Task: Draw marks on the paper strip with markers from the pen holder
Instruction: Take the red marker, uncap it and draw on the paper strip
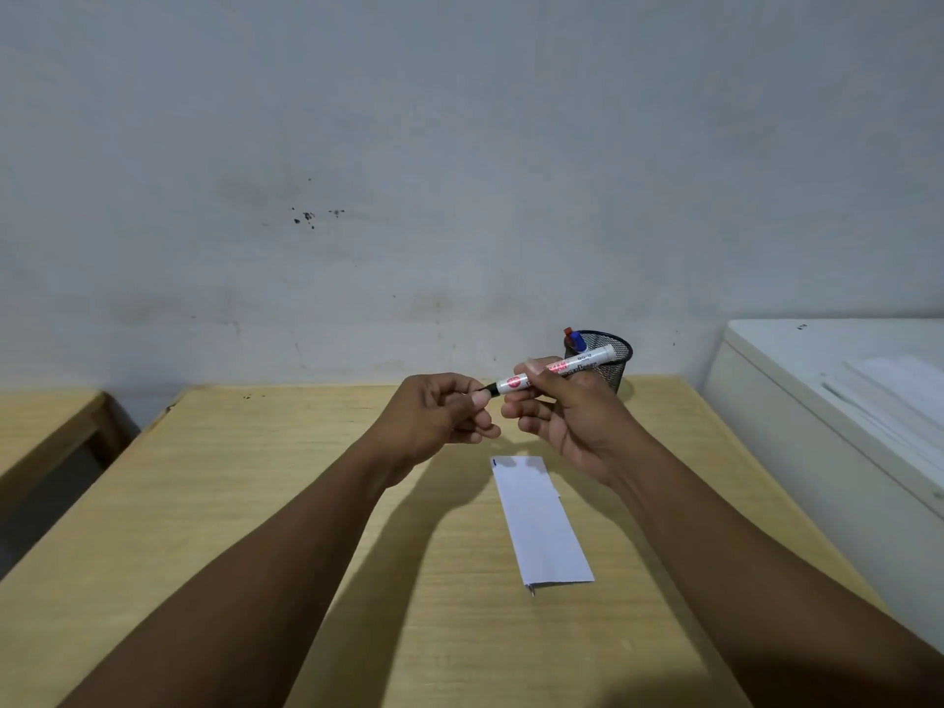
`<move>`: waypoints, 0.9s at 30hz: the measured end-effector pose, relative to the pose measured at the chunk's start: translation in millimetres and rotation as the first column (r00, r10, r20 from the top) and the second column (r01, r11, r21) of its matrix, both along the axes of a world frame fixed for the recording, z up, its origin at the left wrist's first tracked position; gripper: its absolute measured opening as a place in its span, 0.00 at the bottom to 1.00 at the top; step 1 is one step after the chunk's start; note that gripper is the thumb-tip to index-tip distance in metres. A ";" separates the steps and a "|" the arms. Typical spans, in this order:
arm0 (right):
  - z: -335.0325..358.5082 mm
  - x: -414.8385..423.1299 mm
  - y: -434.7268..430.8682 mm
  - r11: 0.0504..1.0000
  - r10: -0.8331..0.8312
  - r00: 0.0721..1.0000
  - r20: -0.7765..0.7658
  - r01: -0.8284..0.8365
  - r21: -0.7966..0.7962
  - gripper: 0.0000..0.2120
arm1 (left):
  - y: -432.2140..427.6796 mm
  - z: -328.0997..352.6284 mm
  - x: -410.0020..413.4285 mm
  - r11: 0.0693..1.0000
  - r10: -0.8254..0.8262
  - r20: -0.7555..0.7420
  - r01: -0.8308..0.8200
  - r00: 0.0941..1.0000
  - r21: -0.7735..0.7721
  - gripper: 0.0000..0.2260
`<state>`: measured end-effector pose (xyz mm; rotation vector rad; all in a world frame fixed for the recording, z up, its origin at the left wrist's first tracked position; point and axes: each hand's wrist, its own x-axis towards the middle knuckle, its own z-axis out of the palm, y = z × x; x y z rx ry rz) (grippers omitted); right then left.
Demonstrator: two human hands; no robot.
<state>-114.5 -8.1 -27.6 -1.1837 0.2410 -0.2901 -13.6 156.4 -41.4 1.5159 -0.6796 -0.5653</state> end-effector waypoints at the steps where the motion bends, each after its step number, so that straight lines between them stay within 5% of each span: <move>1: -0.4 -0.8 -0.7 1.000 0.007 1.000 0.001 -0.007 -0.004 0.07 | -0.4 -0.9 -0.9 1.000 -0.005 -0.008 0.005 1.000 -0.007 0.06; 20: -16.6 0.6 -2.1 0.990 0.141 0.989 0.050 -0.139 -0.036 0.07 | 6.0 -16.7 5.3 0.996 -0.041 -0.215 0.024 0.976 -0.084 0.05; 23: -11.2 -4.1 -14.1 0.998 0.062 0.996 0.061 -0.062 0.004 0.07 | 15.2 -22.5 14.1 0.988 0.048 -0.300 -0.089 0.953 -0.124 0.06; 25: -6.1 -11.6 -31.0 0.999 -0.003 0.999 0.042 0.005 -0.035 0.06 | 34.5 -31.9 27.5 0.982 0.160 -0.255 -0.180 0.954 -0.058 0.05; 27: -5.2 -16.9 -41.7 0.986 -0.044 0.999 -0.006 0.042 -0.159 0.03 | 51.2 -41.4 35.5 0.963 0.220 0.005 -0.218 0.975 0.160 0.03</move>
